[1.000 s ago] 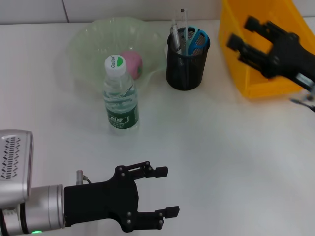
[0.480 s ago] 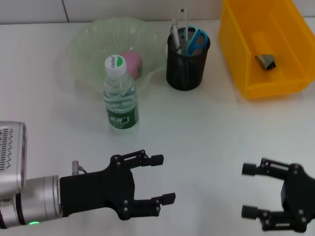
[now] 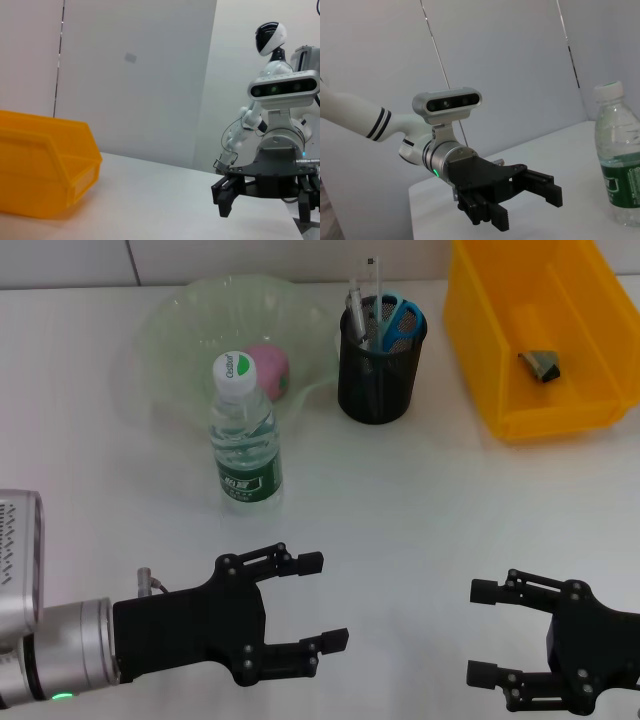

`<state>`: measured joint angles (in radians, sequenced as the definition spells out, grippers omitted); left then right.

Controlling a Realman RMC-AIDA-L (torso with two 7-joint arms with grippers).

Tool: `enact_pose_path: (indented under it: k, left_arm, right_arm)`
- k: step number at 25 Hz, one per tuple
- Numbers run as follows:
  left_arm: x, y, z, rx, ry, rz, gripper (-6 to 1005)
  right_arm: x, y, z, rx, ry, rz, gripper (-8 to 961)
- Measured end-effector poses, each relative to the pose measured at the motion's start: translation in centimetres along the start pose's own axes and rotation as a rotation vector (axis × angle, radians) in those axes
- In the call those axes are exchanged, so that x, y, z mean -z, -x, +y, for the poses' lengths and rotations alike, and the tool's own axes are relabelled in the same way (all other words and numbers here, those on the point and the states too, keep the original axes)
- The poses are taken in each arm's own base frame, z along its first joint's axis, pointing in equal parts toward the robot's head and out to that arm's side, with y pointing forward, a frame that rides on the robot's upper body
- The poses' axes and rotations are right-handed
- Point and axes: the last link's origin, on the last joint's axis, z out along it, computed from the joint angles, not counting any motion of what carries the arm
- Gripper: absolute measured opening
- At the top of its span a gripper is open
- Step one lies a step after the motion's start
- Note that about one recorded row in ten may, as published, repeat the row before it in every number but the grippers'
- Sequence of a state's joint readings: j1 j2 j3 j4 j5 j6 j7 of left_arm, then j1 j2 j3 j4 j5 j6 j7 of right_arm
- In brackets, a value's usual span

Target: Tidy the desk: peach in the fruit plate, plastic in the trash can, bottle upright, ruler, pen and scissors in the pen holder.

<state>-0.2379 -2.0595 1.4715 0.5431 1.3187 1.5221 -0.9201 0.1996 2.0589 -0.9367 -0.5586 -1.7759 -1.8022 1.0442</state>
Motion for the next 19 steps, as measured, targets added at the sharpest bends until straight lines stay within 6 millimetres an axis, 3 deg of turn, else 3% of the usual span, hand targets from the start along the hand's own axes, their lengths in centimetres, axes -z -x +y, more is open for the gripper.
enact_pose_path:
  k: [19]
  left_arm:
    - [0.18, 0.26, 0.26, 0.019, -0.016, 0.011, 800]
  right_arm:
    - [-0.12, -0.01, -0.59, 0.005, -0.034, 0.008, 838]
